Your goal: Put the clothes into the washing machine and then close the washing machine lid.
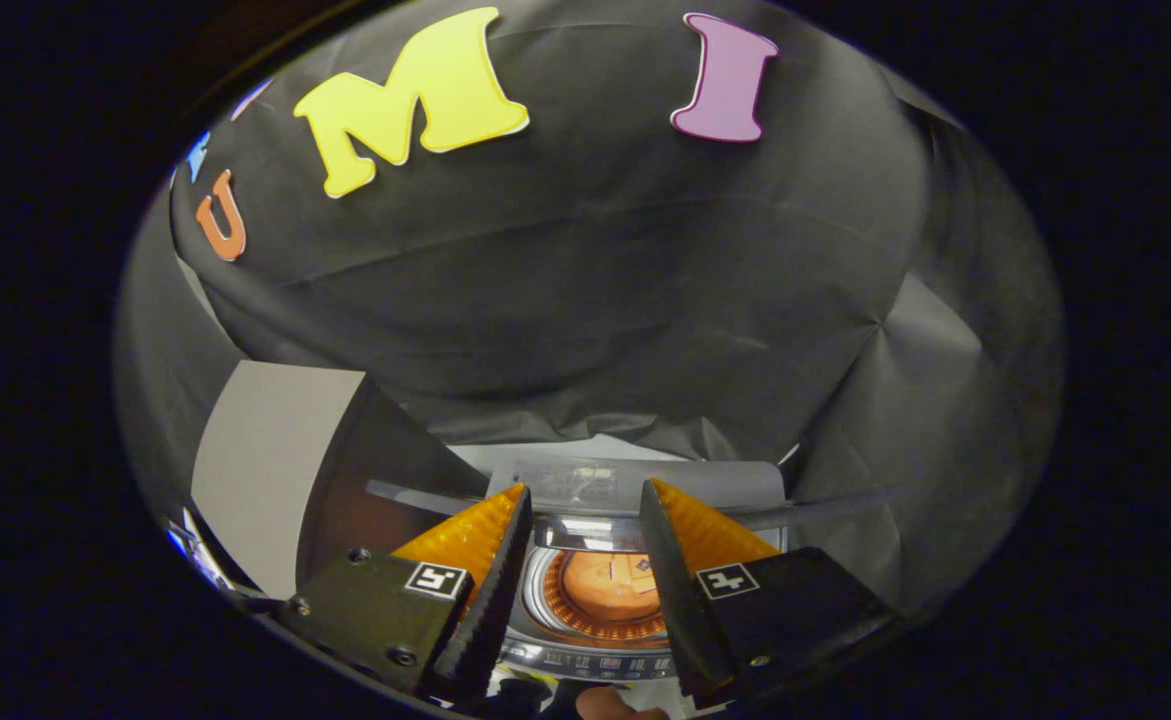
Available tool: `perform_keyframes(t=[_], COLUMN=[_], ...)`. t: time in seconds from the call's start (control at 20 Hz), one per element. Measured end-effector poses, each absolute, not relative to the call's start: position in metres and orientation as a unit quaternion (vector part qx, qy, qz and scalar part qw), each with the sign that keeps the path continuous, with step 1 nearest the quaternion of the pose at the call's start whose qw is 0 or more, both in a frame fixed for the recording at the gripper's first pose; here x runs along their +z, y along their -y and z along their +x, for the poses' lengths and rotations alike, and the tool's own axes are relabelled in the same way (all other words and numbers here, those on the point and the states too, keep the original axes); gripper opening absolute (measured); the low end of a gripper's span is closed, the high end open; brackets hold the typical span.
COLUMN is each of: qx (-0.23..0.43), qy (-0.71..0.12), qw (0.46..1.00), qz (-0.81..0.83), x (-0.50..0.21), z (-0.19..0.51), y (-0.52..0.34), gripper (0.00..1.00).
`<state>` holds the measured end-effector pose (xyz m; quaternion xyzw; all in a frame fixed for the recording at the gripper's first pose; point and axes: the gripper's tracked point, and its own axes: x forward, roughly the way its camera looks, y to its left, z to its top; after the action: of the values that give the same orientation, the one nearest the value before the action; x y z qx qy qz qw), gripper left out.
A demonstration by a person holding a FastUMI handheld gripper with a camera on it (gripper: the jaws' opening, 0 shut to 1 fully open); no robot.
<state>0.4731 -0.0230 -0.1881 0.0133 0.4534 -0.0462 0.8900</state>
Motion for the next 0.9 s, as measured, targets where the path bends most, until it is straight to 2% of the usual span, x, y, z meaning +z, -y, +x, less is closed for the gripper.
perform_keyframes(t=[0.7, 0.9], qx=[-0.071, -0.072], qy=[-0.471, -0.488], qw=[0.879, 0.870], qz=[0.000, -0.006], x=[-0.199, -0.207], z=[0.427, 0.405], y=[0.014, 0.012], gripper=[0.70, 0.66])
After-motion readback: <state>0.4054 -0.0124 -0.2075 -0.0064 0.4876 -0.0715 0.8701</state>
